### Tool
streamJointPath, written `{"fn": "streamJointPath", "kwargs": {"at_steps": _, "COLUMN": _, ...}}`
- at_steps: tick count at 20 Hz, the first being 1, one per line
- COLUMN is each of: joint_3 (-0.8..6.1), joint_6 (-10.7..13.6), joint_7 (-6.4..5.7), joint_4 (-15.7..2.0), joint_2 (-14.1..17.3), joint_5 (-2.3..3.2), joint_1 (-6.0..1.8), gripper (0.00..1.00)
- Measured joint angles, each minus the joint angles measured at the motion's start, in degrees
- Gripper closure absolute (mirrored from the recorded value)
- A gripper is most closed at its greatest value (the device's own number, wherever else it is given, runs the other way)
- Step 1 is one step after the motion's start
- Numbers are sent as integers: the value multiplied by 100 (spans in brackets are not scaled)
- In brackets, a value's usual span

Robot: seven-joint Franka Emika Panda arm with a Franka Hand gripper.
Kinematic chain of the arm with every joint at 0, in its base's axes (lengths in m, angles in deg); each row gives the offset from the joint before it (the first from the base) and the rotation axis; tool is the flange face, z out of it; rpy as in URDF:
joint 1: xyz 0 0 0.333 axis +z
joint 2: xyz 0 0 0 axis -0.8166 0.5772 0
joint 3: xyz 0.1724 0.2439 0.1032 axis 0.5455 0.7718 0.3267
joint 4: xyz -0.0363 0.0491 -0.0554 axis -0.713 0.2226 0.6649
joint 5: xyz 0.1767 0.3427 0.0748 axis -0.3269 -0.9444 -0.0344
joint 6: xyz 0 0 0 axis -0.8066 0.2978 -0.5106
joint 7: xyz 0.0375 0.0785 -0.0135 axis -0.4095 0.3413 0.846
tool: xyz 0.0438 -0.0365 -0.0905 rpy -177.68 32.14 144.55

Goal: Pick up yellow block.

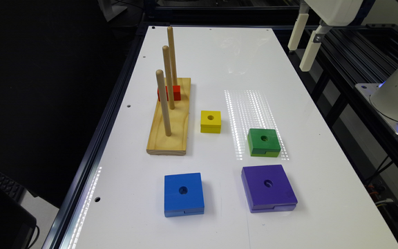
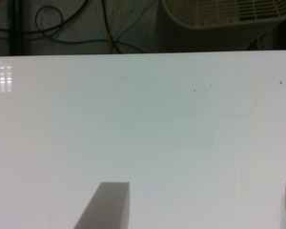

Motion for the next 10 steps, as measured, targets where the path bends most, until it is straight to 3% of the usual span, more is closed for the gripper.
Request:
{"fn": "streamJointPath", "kwargs": {"at_steps": 3, "joint_3": 7, "joint_6": -1, "joint_7": 0, "joint_4": -1, "joint_2": -1, "joint_5": -2, "joint_1": 6, "gripper": 0}}
{"fn": "streamJointPath", "kwargs": {"at_steps": 10, "joint_3": 67, "joint_6": -2, "joint_7": -32, "joint_4": -32, "joint_2": -19, "joint_5": -36, "joint_1": 108, "gripper": 0}}
